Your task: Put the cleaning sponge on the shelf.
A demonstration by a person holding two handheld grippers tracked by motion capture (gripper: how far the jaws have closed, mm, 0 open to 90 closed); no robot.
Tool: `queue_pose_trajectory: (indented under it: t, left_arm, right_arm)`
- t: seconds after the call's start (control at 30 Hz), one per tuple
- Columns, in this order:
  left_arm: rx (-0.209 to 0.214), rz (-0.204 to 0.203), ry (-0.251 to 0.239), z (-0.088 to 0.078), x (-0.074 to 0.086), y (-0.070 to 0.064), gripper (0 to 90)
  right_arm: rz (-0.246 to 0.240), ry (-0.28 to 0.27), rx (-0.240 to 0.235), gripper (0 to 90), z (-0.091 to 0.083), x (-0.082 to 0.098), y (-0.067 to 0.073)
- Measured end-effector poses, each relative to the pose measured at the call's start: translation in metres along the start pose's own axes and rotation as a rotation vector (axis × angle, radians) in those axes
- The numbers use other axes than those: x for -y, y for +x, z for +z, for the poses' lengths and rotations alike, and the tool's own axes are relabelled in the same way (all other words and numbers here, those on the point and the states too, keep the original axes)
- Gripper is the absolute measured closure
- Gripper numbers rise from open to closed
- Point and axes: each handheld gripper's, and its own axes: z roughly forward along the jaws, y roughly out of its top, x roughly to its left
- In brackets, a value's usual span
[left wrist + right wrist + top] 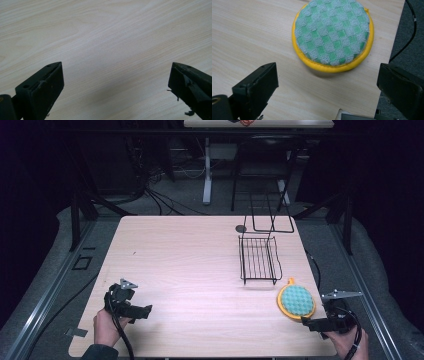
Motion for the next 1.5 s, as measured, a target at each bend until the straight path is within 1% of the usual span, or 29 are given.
queue_pose_trajectory:
  t: [0.2,0.37,0.4,0.5,0.57,0.63,0.67,0.73,0.77,0.8,0.83,0.87,0.9,0.93,0.97,1.0,1.1,1.17,1.23,1.3,1.33,1.37,1.4,1.43,1.5]
  left_arm:
    - [0.001,-0.004,-0.004,0.001,-0.001,0.001,0.2]
    - [0.000,0.003,-0.005,0.000,-0.001,0.001,0.2]
    - [-0.002,-0.004,-0.004,0.000,-0.001,0.001,0.2]
    - [-0.003,-0.006,-0.005,0.000,0.000,0.002,0.2]
    - [-0.002,-0.006,-0.006,0.000,-0.001,0.002,0.2]
    - [0.001,-0.007,0.000,0.002,-0.001,0.001,0.2]
    - [0.002,-0.004,0.000,0.002,-0.001,0.001,0.2]
    - [0.001,-0.001,0.000,0.003,-0.002,0.000,0.2]
    - [0.000,-0.001,0.000,0.003,-0.002,0.000,0.2]
    - [0.001,-0.003,0.000,0.003,-0.002,0.000,0.2]
    - [0.001,-0.002,0.001,0.003,-0.002,0.000,0.2]
    - [0.001,-0.002,0.001,0.003,-0.002,0.000,0.2]
    - [0.001,-0.001,0.003,0.003,-0.002,0.001,0.2]
    - [0.002,-0.003,0.003,0.003,-0.001,0.001,0.2]
    - [0.002,-0.003,0.003,0.003,-0.001,0.001,0.3]
    - [0.002,-0.002,0.002,0.002,-0.001,0.000,0.3]
    - [0.004,0.000,0.005,0.003,-0.001,0.001,0.2]
    - [0.003,0.004,0.005,0.003,-0.001,0.001,0.3]
    - [0.004,0.002,0.006,0.002,-0.001,0.001,0.3]
    - [0.004,0.003,0.006,0.002,-0.001,0.001,0.3]
    - [0.004,0.002,0.007,0.002,-0.001,0.001,0.3]
    - [0.005,0.001,0.009,0.002,-0.001,0.001,0.3]
    - [0.004,-0.001,0.009,0.002,-0.001,0.001,0.3]
    - [0.005,-0.002,0.010,0.002,-0.001,0.001,0.2]
    - [0.004,0.002,0.011,0.002,-0.001,0.001,0.3]
  right_arm:
    - [-0.002,-0.006,0.006,0.1,0.001,-0.006,-0.001]
    - [-0.006,-0.007,0.006,0.0,0.003,-0.013,-0.003]
    - [0.000,-0.016,0.001,0.0,0.004,-0.017,-0.003]
    - [0.000,-0.022,0.004,0.0,0.005,-0.020,-0.004]
    - [-0.006,-0.029,0.003,0.0,0.006,-0.023,-0.007]
    - [0.023,-0.023,-0.006,0.0,0.010,-0.027,-0.010]
    - [0.013,-0.025,0.003,0.0,0.011,-0.029,-0.012]
    - [0.027,-0.021,0.005,0.0,0.015,-0.033,-0.016]
    - [0.023,-0.023,0.010,0.0,0.017,-0.035,-0.019]
    - [0.033,-0.020,0.008,0.0,0.019,-0.036,-0.021]
    - [0.033,-0.019,0.010,0.1,0.022,-0.038,-0.023]
    - [0.033,-0.019,0.010,0.1,0.022,-0.038,-0.023]
    - [0.057,-0.015,-0.020,4.2,0.029,-0.041,-0.028]
    - [0.063,-0.014,-0.029,5.5,0.032,-0.042,-0.030]
    - [0.063,-0.014,-0.029,5.5,0.032,-0.042,-0.030]
    - [0.064,0.000,-0.031,7.1,0.039,-0.045,-0.031]
    - [0.056,0.008,-0.030,9.7,0.043,-0.047,-0.031]
    - [0.056,0.024,-0.025,17.2,0.050,-0.048,-0.031]
    - [0.052,0.030,-0.022,18.9,0.052,-0.048,-0.031]
    - [0.050,0.039,-0.014,26.4,0.054,-0.047,-0.030]
    - [0.052,0.071,-0.010,31.6,0.056,-0.046,-0.030]
    - [0.052,0.071,-0.010,31.6,0.056,-0.046,-0.030]
    - [0.057,0.070,-0.011,32.5,0.057,-0.045,-0.030]
    - [0.072,0.075,-0.007,37.2,0.057,-0.045,-0.031]
    - [0.082,0.073,-0.008,41.8,0.058,-0.044,-0.031]
